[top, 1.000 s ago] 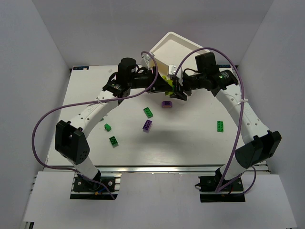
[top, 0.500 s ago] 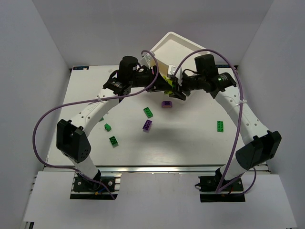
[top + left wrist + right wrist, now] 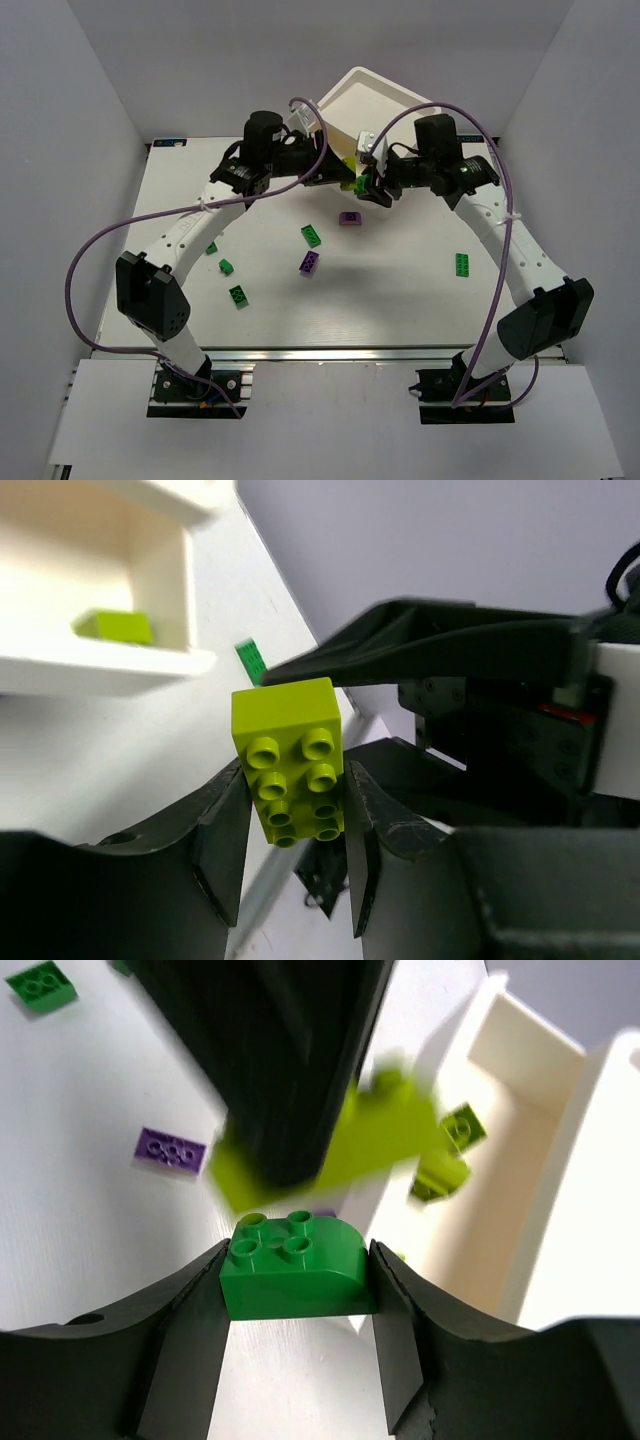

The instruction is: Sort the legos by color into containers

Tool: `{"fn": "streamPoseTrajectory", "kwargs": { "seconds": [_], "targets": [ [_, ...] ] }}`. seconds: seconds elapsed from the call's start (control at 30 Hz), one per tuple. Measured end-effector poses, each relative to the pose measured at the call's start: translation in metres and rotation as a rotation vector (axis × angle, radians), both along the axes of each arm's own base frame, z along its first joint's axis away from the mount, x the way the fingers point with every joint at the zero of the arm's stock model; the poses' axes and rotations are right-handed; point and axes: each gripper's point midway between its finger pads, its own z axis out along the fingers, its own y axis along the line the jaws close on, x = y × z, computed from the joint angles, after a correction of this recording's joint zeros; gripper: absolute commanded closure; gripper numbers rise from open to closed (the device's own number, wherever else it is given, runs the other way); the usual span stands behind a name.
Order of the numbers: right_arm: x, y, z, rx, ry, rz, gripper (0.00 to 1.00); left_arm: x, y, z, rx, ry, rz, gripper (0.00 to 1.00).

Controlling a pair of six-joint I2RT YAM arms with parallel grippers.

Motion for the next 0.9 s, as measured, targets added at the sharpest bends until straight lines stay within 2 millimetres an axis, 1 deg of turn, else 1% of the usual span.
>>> {"fn": "streamPoseTrajectory", "kwargs": {
  "seconds": [0.17, 0.23, 0.3, 0.47, 0.6, 0.63, 0.67, 0.73, 0.77, 0.8, 0.9],
  "targets": [
    [0.011, -0.021, -0.002, -0.007, 0.029, -0.091, 1.00, 0.026, 0.022, 0.015, -0.008, -0.050, 0.081, 0.89],
    [0.013, -0.026, -0.004, -0.007, 0.038, -0.110, 1.00, 0.034, 0.031, 0.016, -0.006, -0.053, 0.109, 0.89],
    [0.010, -0.028, -0.007, -0.009, 0.050, -0.116, 1.00, 0.038, 0.036, 0.015, -0.004, -0.054, 0.125, 0.89],
    [0.010, -0.031, -0.008, -0.007, 0.060, -0.136, 1.00, 0.045, 0.037, 0.020, -0.008, -0.073, 0.141, 0.88],
    [0.012, -0.038, -0.003, 0.005, 0.066, -0.172, 1.00, 0.067, 0.032, 0.025, -0.024, -0.110, 0.178, 0.85],
    [0.012, -0.040, -0.001, 0.010, 0.067, -0.180, 1.00, 0.075, 0.031, 0.023, -0.026, -0.114, 0.194, 0.83],
    [0.012, -0.042, 0.000, 0.014, 0.065, -0.190, 1.00, 0.083, 0.029, 0.019, -0.027, -0.109, 0.209, 0.79],
    [0.010, -0.045, 0.001, 0.018, 0.065, -0.201, 1.00, 0.097, 0.026, 0.009, -0.023, -0.094, 0.240, 0.73],
    [0.009, -0.047, 0.002, 0.020, 0.067, -0.208, 1.00, 0.105, 0.025, -0.001, -0.017, -0.079, 0.254, 0.66],
    [0.008, -0.049, 0.002, 0.024, 0.067, -0.214, 1.00, 0.111, 0.024, -0.009, -0.012, -0.063, 0.266, 0.61],
    [0.007, -0.054, 0.003, 0.028, 0.063, -0.228, 1.00, 0.129, 0.020, -0.036, 0.005, -0.009, 0.298, 0.52]
  ]
}}
